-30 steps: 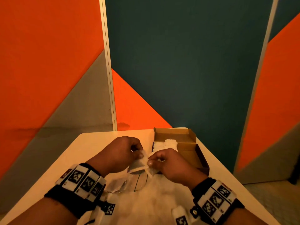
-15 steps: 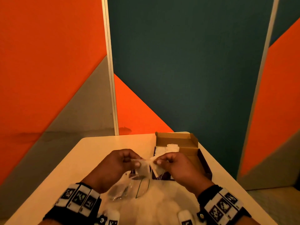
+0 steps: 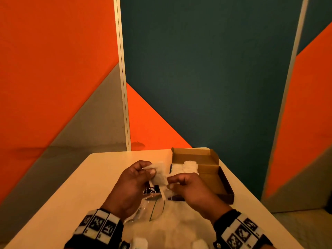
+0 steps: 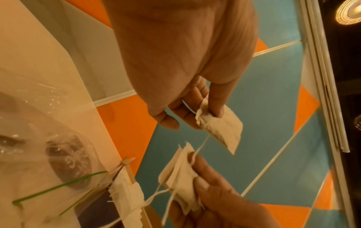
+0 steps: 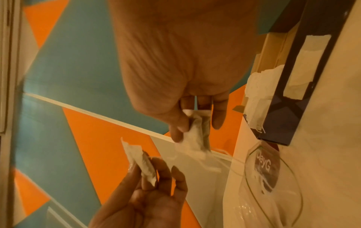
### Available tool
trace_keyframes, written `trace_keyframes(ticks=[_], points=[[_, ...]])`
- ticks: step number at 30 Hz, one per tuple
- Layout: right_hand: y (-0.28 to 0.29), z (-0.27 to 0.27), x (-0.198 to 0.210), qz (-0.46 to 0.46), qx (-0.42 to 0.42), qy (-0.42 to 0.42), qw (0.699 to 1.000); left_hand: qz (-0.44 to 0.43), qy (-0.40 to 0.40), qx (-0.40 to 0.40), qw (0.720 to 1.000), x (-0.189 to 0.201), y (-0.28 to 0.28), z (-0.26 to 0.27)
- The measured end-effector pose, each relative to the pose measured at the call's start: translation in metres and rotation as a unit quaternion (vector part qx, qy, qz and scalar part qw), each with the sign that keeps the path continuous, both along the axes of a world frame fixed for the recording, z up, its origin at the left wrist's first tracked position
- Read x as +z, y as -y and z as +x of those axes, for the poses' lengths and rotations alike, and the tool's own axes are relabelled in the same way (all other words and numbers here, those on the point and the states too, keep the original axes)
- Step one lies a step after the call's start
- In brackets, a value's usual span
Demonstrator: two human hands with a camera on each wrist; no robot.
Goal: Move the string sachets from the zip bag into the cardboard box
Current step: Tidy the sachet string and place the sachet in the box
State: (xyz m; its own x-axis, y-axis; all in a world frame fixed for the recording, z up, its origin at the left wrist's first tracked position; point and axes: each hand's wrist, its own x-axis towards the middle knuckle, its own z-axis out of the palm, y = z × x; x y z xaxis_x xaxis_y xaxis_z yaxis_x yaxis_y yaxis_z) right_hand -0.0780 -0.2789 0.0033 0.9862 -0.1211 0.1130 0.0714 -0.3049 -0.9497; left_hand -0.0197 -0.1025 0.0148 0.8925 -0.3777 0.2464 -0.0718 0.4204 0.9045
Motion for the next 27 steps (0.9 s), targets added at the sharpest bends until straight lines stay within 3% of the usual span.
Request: trace_keyframes(ticks=[5,10,15,27], points=[[0.007,0.002,0.001,0.069,-0.062,0.026,0.995,0.019,0.007,0.014,1.0,-0.001,-0.002,-0.002],[0.001,0.002,0.003,0.166,-0.045,0.057,0.983,0.095,0.018,0.059,0.994,-0.002,0.015,-0.01],[-0.002,0.001,0.003,0.204,-0.031,0.058,0.977,0.087,0.009,0.093,0.992,-0.004,0.02,-0.005],[0.003,-0.001,0.006,0.272,-0.027,0.033,0.961,0.086,0.006,0.066,0.994,-0.003,0.016,-0.007]])
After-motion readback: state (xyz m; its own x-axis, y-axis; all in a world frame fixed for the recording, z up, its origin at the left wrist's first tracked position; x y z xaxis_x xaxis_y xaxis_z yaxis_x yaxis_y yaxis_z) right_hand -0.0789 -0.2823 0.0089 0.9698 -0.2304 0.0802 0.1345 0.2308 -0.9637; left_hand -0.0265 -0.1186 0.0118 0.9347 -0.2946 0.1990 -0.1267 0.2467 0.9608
